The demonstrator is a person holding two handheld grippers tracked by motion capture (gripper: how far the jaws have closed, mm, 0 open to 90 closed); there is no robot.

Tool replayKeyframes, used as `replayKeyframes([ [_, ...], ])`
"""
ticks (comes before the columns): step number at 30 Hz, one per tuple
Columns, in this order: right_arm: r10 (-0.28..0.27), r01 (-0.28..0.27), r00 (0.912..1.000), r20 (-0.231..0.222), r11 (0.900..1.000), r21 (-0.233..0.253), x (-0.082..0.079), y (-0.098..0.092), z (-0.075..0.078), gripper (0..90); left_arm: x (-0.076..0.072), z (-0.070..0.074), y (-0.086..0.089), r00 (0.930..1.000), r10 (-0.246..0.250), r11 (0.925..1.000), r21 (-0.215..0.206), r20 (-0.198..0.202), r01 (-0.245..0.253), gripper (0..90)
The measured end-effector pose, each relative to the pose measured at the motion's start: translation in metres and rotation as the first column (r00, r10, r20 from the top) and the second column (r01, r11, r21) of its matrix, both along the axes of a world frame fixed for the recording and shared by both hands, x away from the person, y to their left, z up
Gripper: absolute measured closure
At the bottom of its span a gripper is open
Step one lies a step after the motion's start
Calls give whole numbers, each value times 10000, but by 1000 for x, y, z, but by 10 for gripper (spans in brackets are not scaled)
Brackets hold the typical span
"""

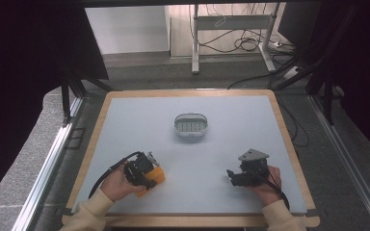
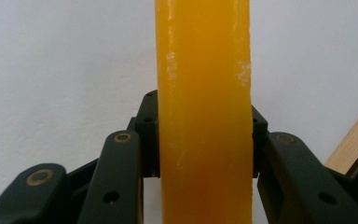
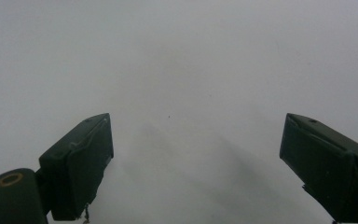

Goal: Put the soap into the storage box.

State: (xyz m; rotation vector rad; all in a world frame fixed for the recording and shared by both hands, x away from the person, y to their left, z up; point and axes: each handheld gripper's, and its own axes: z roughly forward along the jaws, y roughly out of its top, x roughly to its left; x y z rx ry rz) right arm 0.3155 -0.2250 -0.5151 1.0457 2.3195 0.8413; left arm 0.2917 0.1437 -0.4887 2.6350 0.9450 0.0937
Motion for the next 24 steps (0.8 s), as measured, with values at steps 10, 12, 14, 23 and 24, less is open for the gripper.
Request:
replayKeyframes([
  [10, -16, 16, 10000, 18, 10000, 67, -1, 0, 1, 98, 11, 35, 4, 9993, -20, 9969, -783, 377, 50, 619],
  [12, -11, 11, 10000, 5, 10000, 68, -1, -1, 1, 98, 14, 39, 4, 9992, -147, 9959, -892, 370, 180, 619],
  [14, -19, 19, 10000, -1, 10000, 79, -1, 0, 1, 98, 16, 41, 4, 9992, -219, 9947, -997, 327, 251, 619],
  [23, -59, 59, 10000, 7, 9999, 103, 0, -2, 1, 98, 26, 50, 1, 9984, -362, 9933, -1078, 435, 407, 619],
  [24, -116, 117, 9999, -12, 9998, 161, 0, -2, 2, 98, 27, 51, 1, 9982, -417, 9936, -1031, 428, 460, 619],
])
